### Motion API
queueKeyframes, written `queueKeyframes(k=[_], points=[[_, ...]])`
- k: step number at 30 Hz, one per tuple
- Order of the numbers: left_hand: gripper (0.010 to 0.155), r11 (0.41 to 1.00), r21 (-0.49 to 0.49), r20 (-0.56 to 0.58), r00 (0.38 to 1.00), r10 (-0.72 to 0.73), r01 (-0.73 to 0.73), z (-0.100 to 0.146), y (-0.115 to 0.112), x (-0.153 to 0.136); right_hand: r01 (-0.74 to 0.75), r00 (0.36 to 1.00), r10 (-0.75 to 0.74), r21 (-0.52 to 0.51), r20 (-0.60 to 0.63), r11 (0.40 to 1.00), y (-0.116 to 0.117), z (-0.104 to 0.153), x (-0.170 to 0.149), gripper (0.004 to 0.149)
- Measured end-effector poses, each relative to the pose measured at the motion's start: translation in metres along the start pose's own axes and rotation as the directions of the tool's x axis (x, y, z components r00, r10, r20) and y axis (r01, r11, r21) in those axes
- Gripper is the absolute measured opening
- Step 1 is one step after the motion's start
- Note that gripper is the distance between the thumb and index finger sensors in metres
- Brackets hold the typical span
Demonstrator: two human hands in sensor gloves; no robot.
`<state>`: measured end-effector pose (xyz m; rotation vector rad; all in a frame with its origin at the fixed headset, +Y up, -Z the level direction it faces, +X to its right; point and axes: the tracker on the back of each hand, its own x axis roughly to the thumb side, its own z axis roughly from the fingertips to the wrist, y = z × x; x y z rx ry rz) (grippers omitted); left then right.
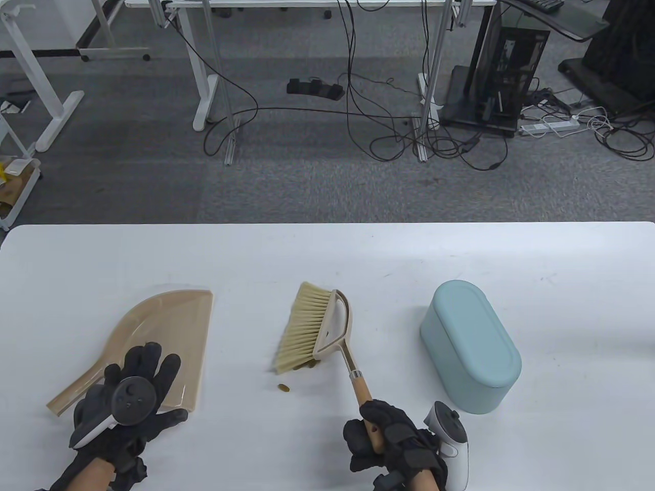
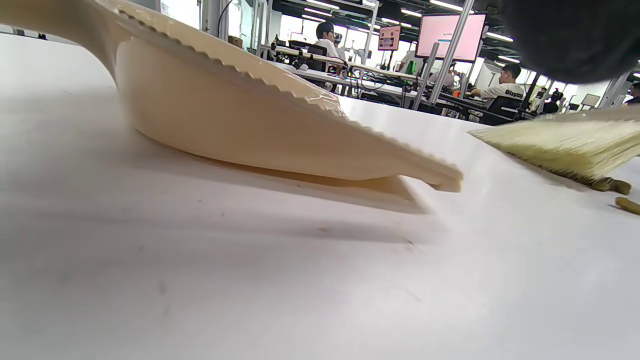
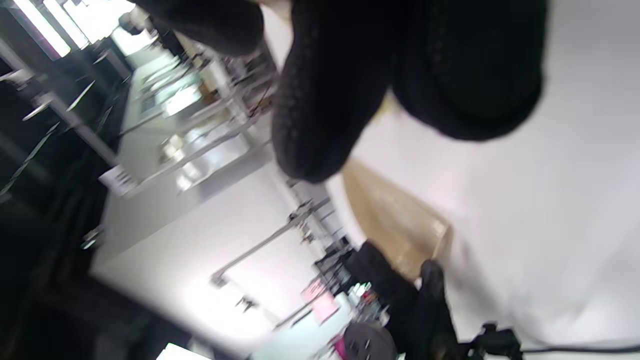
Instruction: Sweep raisins on the table into the desktop trash can
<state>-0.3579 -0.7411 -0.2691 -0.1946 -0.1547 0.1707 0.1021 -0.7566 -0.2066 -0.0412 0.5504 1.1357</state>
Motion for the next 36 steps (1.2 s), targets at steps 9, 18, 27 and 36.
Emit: queueKeyframes(k=[9, 18, 27, 36], points=[[0.094, 0.999, -0.033, -0.024, 1.0, -0.008, 0.007, -0.001, -0.007, -0.003, -0.41, 0.907, 0.408, 0.0, -0.104, 0.912, -0.021, 0.025, 0.02, 0.074], [0.094, 0.999, -0.045, -0.043, 0.999, -0.011, 0.009, -0.001, -0.008, -0.005, -0.658, 0.753, 0.641, -0.21, -0.151, 0.723, -0.035, 0.02, 0.049, 0.07], [0.097, 0.998, 0.003, -0.082, 0.995, 0.056, -0.056, -0.001, -0.002, -0.017, -0.452, 0.871, 0.473, -0.159, 0.134, 0.878, -0.037, -0.003, 0.045, 0.072], [0.095, 0.998, -0.004, -0.084, 0.995, 0.058, -0.059, -0.003, -0.003, -0.018, -0.086, 0.993, 0.09, -0.052, 0.08, 0.995, -0.016, -0.04, 0.037, 0.078]])
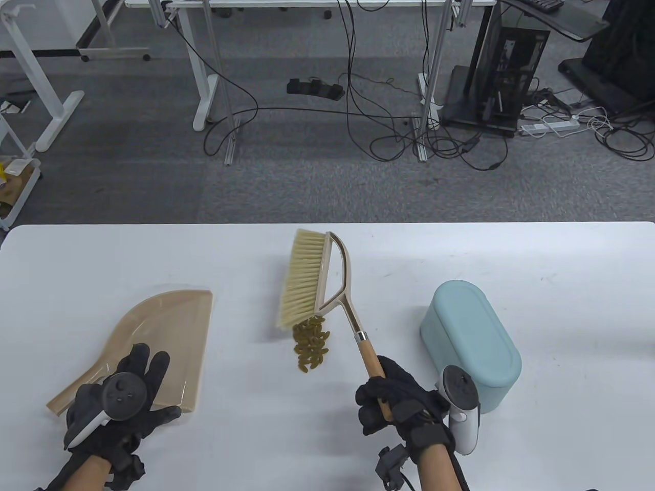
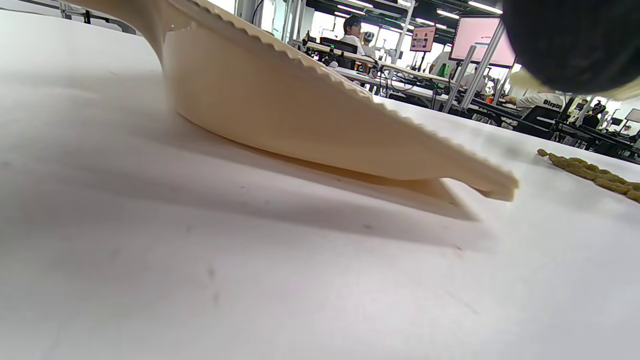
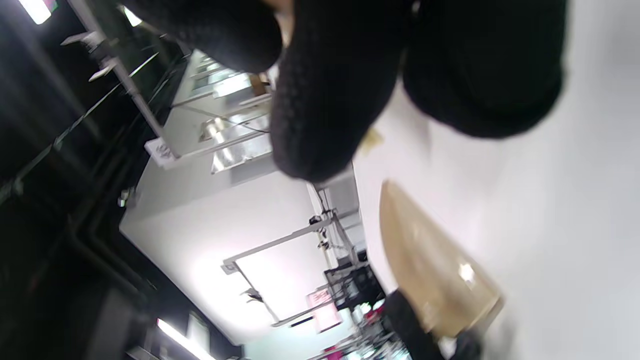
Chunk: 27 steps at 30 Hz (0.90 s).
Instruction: Sweep raisins on the table into the desktop trash can
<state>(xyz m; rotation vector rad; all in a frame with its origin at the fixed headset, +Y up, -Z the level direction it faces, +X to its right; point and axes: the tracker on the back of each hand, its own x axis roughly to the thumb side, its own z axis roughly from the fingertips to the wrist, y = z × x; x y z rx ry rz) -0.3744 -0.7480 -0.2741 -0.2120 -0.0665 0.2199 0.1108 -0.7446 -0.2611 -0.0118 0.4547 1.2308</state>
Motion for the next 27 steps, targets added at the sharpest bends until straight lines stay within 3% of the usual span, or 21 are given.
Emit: queueKeyframes(k=[3, 10, 12, 15, 18, 21, 24, 27], points=[[0.095, 1.0, 0.004, 0.004, 1.0, 0.008, -0.008, 0.001, 0.001, -0.001, -0.004, 0.998, 0.005, 0.003, -0.07, 1.0, -0.006, -0.002, -0.012, 0.079], [0.1, 0.996, 0.066, -0.021, 0.998, 0.061, -0.059, 0.002, 0.01, -0.01, -0.125, 0.97, 0.108, -0.065, -0.219, 0.99, -0.02, 0.026, -0.021, 0.086], [0.101, 0.991, 0.093, -0.021, 0.995, 0.097, -0.094, 0.003, 0.013, -0.012, -0.181, 0.968, 0.168, -0.057, -0.188, 0.982, -0.024, 0.027, -0.018, 0.079], [0.104, 0.978, 0.153, 0.015, 0.989, 0.144, -0.144, 0.007, 0.021, -0.013, -0.06, 0.995, 0.063, 0.03, -0.084, 0.998, -0.022, 0.019, -0.018, 0.071], [0.106, 0.935, 0.301, 0.036, 0.982, 0.184, -0.186, 0.014, 0.038, -0.019, -0.05, 0.999, 0.05, 0.061, 0.009, 0.997, -0.012, 0.005, -0.023, 0.07], [0.108, 0.901, 0.388, -0.076, 0.967, 0.242, -0.195, 0.019, 0.045, -0.04, -0.048, 0.999, 0.046, 0.087, 0.026, 0.995, -0.001, -0.004, -0.022, 0.07], [0.109, 0.898, 0.351, -0.223, 0.908, 0.355, -0.265, 0.018, 0.037, -0.069, -0.096, 0.995, 0.093, 0.107, 0.034, 0.99, 0.003, -0.009, -0.022, 0.071], [0.11, 0.921, 0.273, -0.427, 0.823, 0.374, -0.277, 0.013, 0.029, -0.094, -0.098, 0.995, 0.095, 0.125, 0.025, 0.987, 0.005, -0.01, -0.027, 0.071]])
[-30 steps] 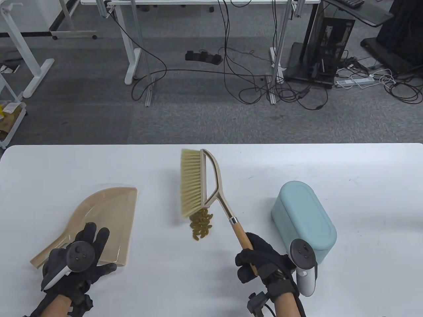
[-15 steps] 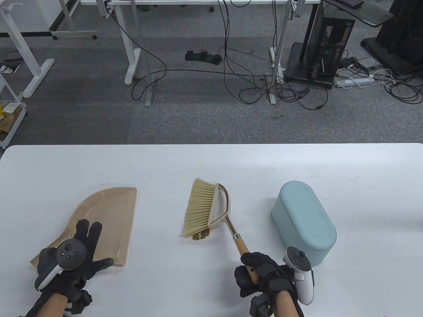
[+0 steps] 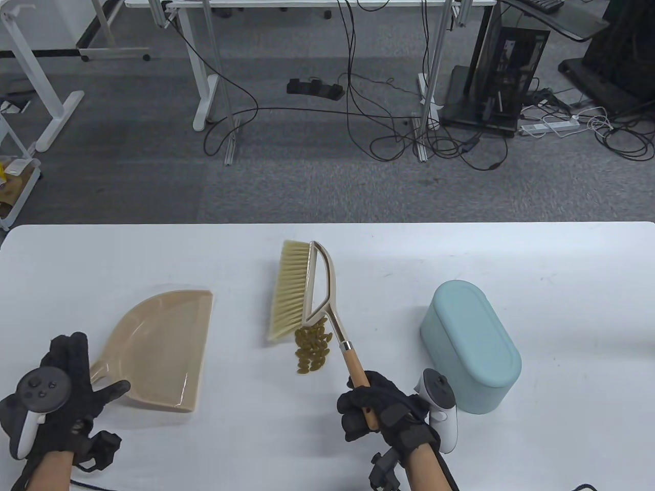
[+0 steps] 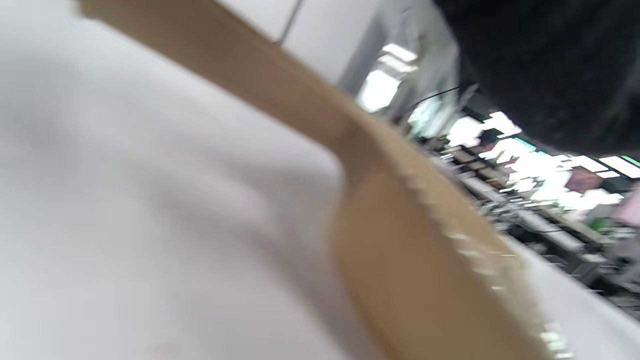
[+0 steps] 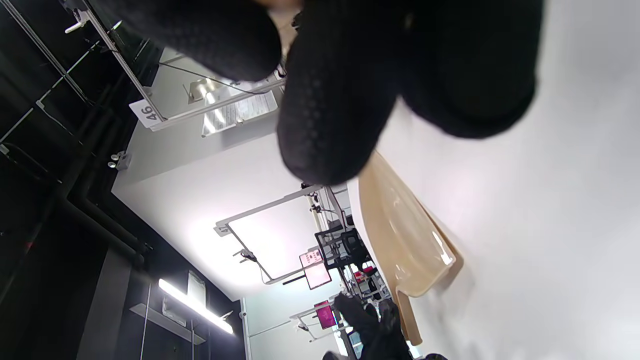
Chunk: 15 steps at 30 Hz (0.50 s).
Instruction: Sweep raisins on the table into the desktop trash can
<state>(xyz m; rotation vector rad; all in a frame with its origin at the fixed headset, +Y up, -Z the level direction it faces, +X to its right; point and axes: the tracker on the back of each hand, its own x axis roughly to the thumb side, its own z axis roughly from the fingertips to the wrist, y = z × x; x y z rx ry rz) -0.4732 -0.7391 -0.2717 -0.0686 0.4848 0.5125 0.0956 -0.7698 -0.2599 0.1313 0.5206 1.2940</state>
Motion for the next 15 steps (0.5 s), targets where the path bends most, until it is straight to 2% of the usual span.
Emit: queueKeyframes(k=[3, 6, 9, 11, 14, 15], points=[[0.1, 0.997, -0.082, -0.113, 0.994, -0.013, 0.004, -0.008, -0.002, -0.012, 0.002, 1.0, -0.002, 0.013, -0.004, 1.0, 0.003, 0.0, -0.002, 0.071], [0.076, 0.999, -0.052, -0.162, 0.987, -0.005, -0.003, -0.011, -0.005, -0.019, -0.001, 1.0, 0.001, 0.015, 0.01, 1.0, 0.006, 0.001, 0.0, 0.071], [0.064, 0.994, -0.109, -0.136, 0.991, 0.01, -0.025, -0.01, 0.003, -0.016, 0.011, 0.999, -0.012, 0.025, 0.048, 1.0, 0.009, 0.003, 0.007, 0.071], [0.063, 0.983, -0.174, -0.111, 0.993, 0.041, -0.06, -0.01, 0.013, -0.014, 0.004, 0.995, -0.005, 0.015, 0.096, 1.0, 0.011, 0.007, 0.02, 0.073], [0.062, 0.948, -0.269, -0.08, 0.985, 0.156, -0.172, -0.008, 0.02, -0.013, -0.124, 0.978, 0.131, -0.048, 0.162, 0.991, 0.013, 0.02, 0.047, 0.075], [0.062, 0.93, -0.319, -0.067, 0.983, 0.172, -0.184, -0.006, 0.02, -0.011, -0.22, 0.958, 0.235, -0.102, 0.167, 0.97, 0.014, 0.029, 0.061, 0.076]])
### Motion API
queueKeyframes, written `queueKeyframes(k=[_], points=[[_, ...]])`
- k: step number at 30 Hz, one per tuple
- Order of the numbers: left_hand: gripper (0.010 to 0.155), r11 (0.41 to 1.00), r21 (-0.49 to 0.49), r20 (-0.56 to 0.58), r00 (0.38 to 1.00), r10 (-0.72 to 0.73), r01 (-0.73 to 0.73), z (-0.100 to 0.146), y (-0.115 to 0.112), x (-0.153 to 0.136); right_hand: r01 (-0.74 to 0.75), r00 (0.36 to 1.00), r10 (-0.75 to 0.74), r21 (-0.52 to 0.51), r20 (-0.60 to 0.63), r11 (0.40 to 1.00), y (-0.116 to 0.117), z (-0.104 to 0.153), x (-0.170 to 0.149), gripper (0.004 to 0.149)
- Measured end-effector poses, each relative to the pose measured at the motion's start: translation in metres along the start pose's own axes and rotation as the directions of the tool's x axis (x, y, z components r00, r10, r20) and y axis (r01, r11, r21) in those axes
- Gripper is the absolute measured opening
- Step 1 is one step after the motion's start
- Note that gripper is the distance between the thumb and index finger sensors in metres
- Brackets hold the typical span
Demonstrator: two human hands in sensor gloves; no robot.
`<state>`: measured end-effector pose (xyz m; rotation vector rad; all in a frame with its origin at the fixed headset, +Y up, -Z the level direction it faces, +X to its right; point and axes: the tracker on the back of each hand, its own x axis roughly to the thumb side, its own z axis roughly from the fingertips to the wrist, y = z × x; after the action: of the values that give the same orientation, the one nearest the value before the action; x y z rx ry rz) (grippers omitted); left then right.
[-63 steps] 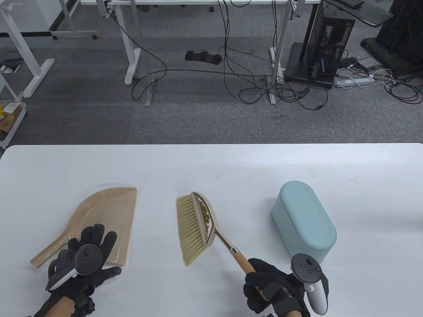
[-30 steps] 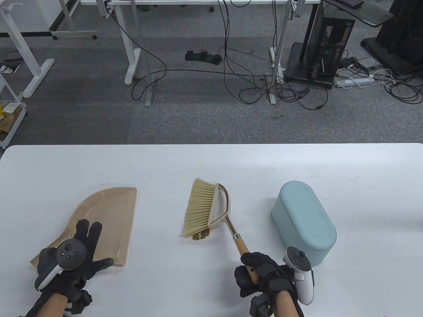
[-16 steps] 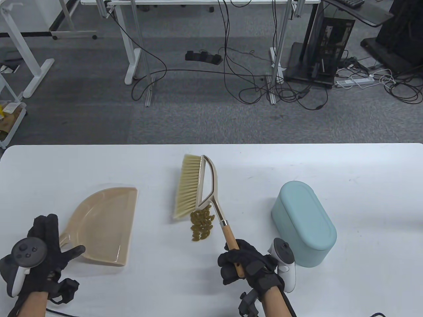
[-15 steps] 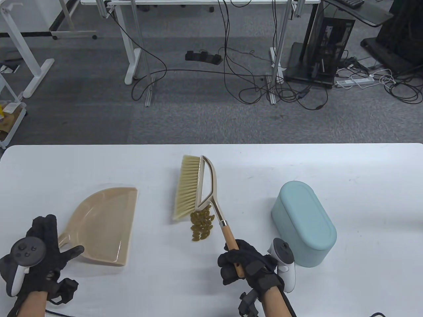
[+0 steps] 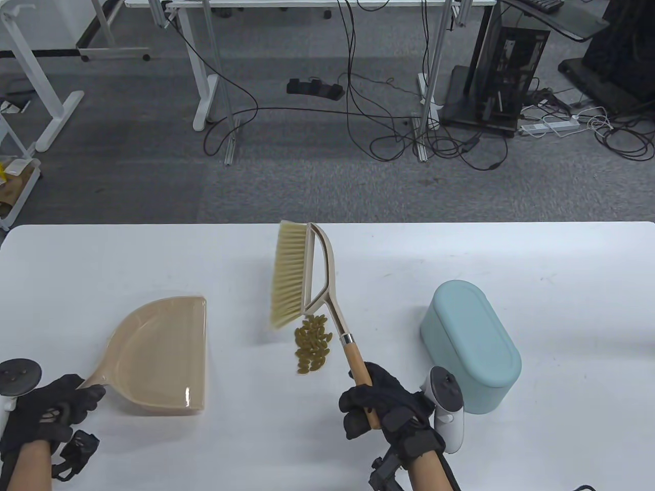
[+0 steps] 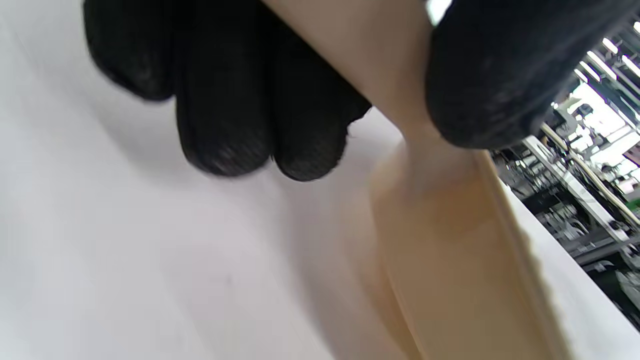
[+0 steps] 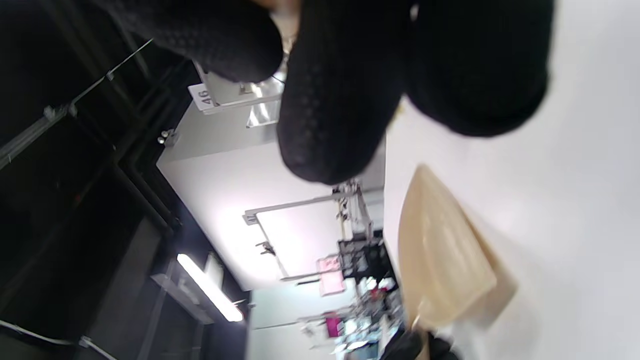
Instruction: Sweep raisins on the table into the desktop trash can
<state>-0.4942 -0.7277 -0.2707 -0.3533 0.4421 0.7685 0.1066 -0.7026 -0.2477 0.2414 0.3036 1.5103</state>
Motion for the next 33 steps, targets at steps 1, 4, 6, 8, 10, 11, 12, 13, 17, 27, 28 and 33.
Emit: queueKeyframes(k=[1, 4, 6, 8, 10, 11, 12, 13, 17, 27, 28, 33], points=[[0.061, 0.999, -0.032, 0.04, 0.999, 0.007, -0.006, 0.001, -0.002, 0.002, -0.076, 0.997, 0.076, -0.028, 0.006, 0.997, -0.001, 0.004, 0.011, 0.077], [0.061, 0.999, -0.037, 0.205, 0.978, 0.041, -0.034, 0.006, -0.015, 0.021, -0.352, 0.936, 0.351, -0.149, -0.034, 0.924, 0.0, 0.019, 0.045, 0.077], [0.062, 0.998, -0.014, 0.324, 0.944, 0.059, -0.057, 0.013, -0.033, 0.041, -0.526, 0.849, 0.522, -0.24, -0.087, 0.816, 0.007, 0.028, 0.062, 0.077], [0.065, 0.998, 0.035, 0.358, 0.933, 0.029, -0.045, 0.022, -0.053, 0.064, -0.675, 0.733, 0.664, -0.265, -0.145, 0.688, 0.016, 0.035, 0.071, 0.076], [0.065, 0.996, 0.078, 0.37, 0.927, -0.057, 0.031, 0.029, -0.073, 0.083, -0.785, 0.617, 0.757, -0.224, -0.214, 0.577, 0.026, 0.04, 0.074, 0.076], [0.066, 0.99, 0.101, 0.367, 0.921, -0.129, 0.099, 0.03, -0.084, 0.091, -0.828, 0.561, 0.789, -0.205, -0.251, 0.523, 0.032, 0.041, 0.072, 0.075], [0.068, 0.984, 0.111, 0.365, 0.915, -0.173, 0.141, 0.03, -0.09, 0.095, -0.852, 0.524, 0.807, -0.19, -0.271, 0.489, 0.036, 0.04, 0.069, 0.075], [0.07, 0.973, 0.124, 0.36, 0.905, -0.228, 0.195, 0.03, -0.097, 0.099, -0.877, 0.48, 0.827, -0.162, -0.293, 0.452, 0.04, 0.04, 0.066, 0.075], [0.063, 0.922, 0.178, 0.277, 0.881, -0.383, 0.344, 0.028, -0.114, 0.105, -0.829, 0.511, 0.794, 0.056, -0.328, 0.557, 0.051, 0.038, 0.039, 0.078], [0.064, 0.882, 0.139, 0.15, 0.87, -0.469, 0.451, 0.028, -0.127, 0.109, -0.211, 0.945, 0.248, 0.181, -0.212, 0.961, 0.107, 0.04, -0.02, 0.081], [0.064, 0.882, 0.144, 0.149, 0.872, -0.467, 0.448, 0.028, -0.128, 0.108, -0.165, 0.965, 0.2, 0.201, -0.168, 0.965, 0.11, 0.039, -0.017, 0.08], [0.065, 0.895, 0.12, 0.144, 0.885, -0.443, 0.429, 0.024, -0.13, 0.101, -0.315, 0.949, 0.317, 0.091, -0.003, 0.945, 0.107, 0.038, 0.008, 0.078]])
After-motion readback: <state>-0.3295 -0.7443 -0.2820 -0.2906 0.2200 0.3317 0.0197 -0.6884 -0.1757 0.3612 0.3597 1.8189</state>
